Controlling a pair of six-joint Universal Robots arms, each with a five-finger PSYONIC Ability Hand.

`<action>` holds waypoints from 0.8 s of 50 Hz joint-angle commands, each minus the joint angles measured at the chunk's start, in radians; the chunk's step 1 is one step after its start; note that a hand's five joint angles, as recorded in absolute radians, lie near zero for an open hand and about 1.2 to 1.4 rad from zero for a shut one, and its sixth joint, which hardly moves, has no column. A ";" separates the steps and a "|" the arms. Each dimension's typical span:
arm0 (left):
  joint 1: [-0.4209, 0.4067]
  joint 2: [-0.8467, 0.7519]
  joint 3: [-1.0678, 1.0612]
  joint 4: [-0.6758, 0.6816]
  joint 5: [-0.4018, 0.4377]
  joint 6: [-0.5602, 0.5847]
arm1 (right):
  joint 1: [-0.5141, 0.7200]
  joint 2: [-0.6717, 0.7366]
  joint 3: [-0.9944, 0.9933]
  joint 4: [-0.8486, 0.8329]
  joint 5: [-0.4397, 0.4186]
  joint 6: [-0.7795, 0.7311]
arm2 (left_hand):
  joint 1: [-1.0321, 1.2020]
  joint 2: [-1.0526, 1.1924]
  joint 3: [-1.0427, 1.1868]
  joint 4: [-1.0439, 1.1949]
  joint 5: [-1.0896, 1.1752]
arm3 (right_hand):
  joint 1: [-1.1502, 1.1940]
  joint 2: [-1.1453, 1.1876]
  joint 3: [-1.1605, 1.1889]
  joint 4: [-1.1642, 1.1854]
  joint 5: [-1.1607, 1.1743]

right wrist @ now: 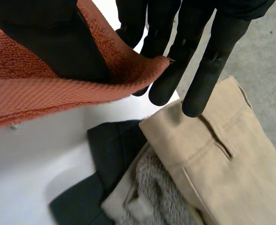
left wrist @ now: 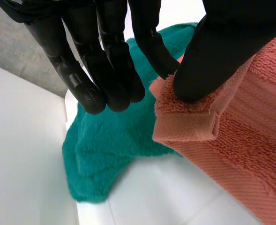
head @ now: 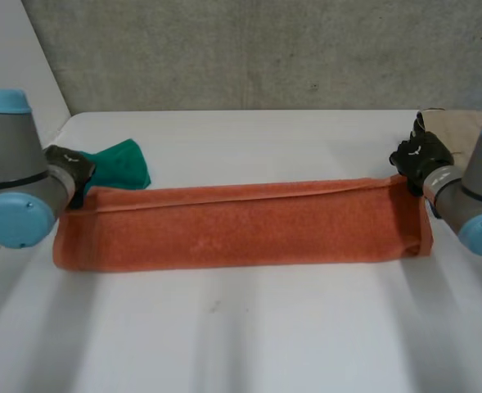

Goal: Fold the laundry.

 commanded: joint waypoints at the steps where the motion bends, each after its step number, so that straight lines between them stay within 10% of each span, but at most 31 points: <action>1: -0.029 -0.108 0.128 0.047 -0.001 0.022 | 0.025 0.093 -0.089 -0.057 0.034 -0.001 | 0.263 0.201 0.208 0.199 0.231 | 0.266 0.217 0.207 0.198 0.222; 3: -0.037 -0.128 0.150 0.091 0.002 0.025 | 0.034 0.118 -0.107 -0.081 0.049 0.002 | 0.086 0.024 0.031 0.022 0.054 | -0.055 -0.103 -0.113 -0.123 -0.099; 4: -0.043 -0.135 0.154 0.123 0.008 0.028 | 0.039 0.125 -0.110 -0.087 0.055 0.002 | -0.549 -0.612 -0.605 -0.613 -0.581 | -0.406 -0.455 -0.465 -0.474 -0.450; 5: -0.046 -0.137 0.154 0.134 0.009 0.031 | 0.049 0.141 -0.118 -0.098 0.074 -0.004 | -0.860 -0.923 -0.916 -0.924 -0.893 | -0.956 -1.005 -1.014 -1.024 -1.000; 6: -0.052 -0.137 0.151 0.149 0.011 0.032 | 0.054 0.145 -0.120 -0.104 0.084 -0.004 | -0.958 -1.021 -1.014 -1.022 -0.991 | -0.956 -1.005 -1.014 -1.024 -1.000; 15: -0.056 -0.014 -0.003 0.216 0.029 0.060 | 0.045 0.044 -0.083 -0.083 0.143 0.046 | -0.958 -1.021 -1.014 -1.022 -0.991 | -0.956 -1.005 -1.014 -1.024 -1.000; 27: -0.006 0.009 -0.125 0.274 0.250 0.064 | 0.014 0.023 -0.106 0.070 -0.029 0.254 | -0.958 -1.021 -1.014 -1.022 -0.991 | -0.956 -1.005 -1.014 -1.024 -1.000; 40: 0.001 -0.166 0.019 0.378 0.212 0.094 | 0.040 0.147 -0.146 -0.101 0.028 0.275 | -0.958 -1.021 -1.014 -1.022 -0.991 | -0.956 -1.005 -1.014 -1.024 -1.000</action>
